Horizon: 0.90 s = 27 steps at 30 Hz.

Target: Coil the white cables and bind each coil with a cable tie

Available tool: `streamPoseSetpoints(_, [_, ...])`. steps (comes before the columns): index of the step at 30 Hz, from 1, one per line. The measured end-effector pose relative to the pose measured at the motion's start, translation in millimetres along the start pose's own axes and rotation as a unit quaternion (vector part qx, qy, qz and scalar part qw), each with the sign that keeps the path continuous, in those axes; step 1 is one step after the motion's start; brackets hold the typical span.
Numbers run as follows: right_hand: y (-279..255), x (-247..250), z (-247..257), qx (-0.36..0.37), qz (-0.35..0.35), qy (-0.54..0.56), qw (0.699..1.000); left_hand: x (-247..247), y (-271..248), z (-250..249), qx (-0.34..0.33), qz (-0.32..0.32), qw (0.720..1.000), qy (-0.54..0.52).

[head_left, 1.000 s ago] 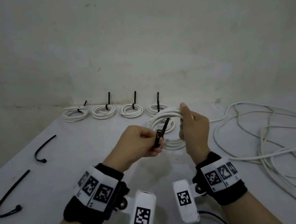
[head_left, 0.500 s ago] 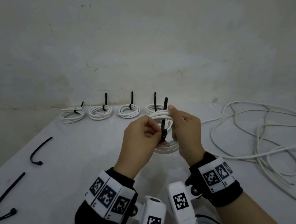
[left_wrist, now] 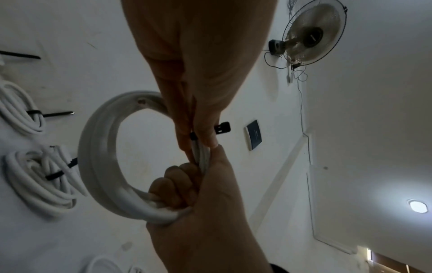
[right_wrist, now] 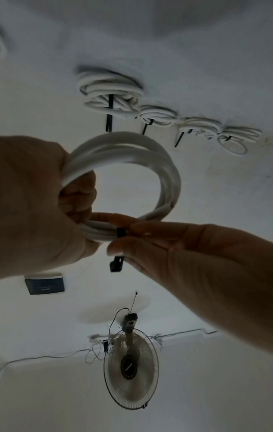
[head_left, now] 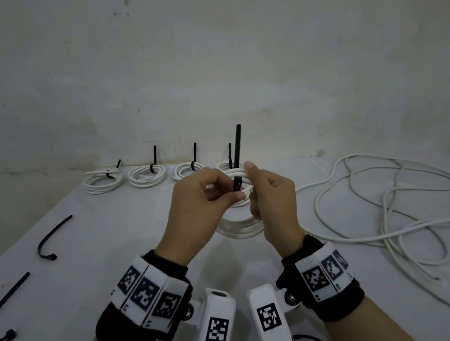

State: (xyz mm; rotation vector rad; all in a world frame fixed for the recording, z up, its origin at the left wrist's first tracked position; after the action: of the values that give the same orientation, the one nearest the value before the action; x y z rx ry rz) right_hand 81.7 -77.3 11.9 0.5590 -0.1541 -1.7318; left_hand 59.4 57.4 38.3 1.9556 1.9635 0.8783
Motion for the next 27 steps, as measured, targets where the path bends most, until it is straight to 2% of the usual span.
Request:
streamPoseSetpoints(4, [-0.4, -1.6, 0.0, -0.012, 0.014, 0.003, 1.0, 6.4, 3.4, -8.1, -0.077, -0.059, 0.99, 0.104])
streamPoseSetpoints(6, [-0.5, -1.2, -0.7, -0.023, 0.012, 0.016, 1.0, 5.7, 6.5, -4.3, -0.104, -0.07, 0.985, 0.121])
streamPoseSetpoints(10, [-1.0, -1.3, -0.7, -0.04, 0.0, 0.034, 0.999, -5.3, 13.1, 17.1, -0.04, -0.014, 0.998, 0.035])
streamPoseSetpoints(12, [-1.1, -0.7, -2.0, -0.045, -0.007, 0.032, 0.998, -11.9, 11.7, 20.8, -0.045, 0.005, 0.999, 0.022])
streamPoseSetpoints(16, [-2.6, -2.3, -13.3, -0.07, 0.003, 0.031, 0.997, -11.3, 10.3, 32.9, -0.056, -0.018, 0.998, 0.001])
streamPoseSetpoints(20, [-4.5, -6.6, -24.5, -0.104, 0.038, 0.004, 0.994, -5.2, 7.0, 46.4, -0.04, -0.021, 0.999, -0.022])
streamPoseSetpoints(23, [-0.5, -6.7, -20.6, -0.137, 0.093, -0.027, 0.986, -2.2, 5.0, 45.2, -0.037, 0.009, 0.999, -0.031])
streamPoseSetpoints(25, [3.4, -5.8, -17.0, -0.163, 0.133, -0.004, 0.977, -3.2, 4.1, 41.3, -0.035, 0.035, 0.998, -0.029])
streamPoseSetpoints(27, [10.0, -2.8, -13.5, -0.158, 0.143, 0.018, 0.977, -6.8, 2.5, 36.3, -0.035, 0.063, 0.997, -0.027])
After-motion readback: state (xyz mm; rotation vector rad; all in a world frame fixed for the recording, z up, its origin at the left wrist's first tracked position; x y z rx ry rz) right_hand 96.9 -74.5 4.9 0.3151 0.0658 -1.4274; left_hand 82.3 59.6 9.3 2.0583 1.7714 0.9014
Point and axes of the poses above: each hand's wrist, its own y-axis towards the middle knuckle, its own x-axis out of the back of the hand, z = x × y, the point moved 5 cm from there along y, towards the middle knuckle, and after that the axes turned 3 degrees about y, right-handed, at the moved point
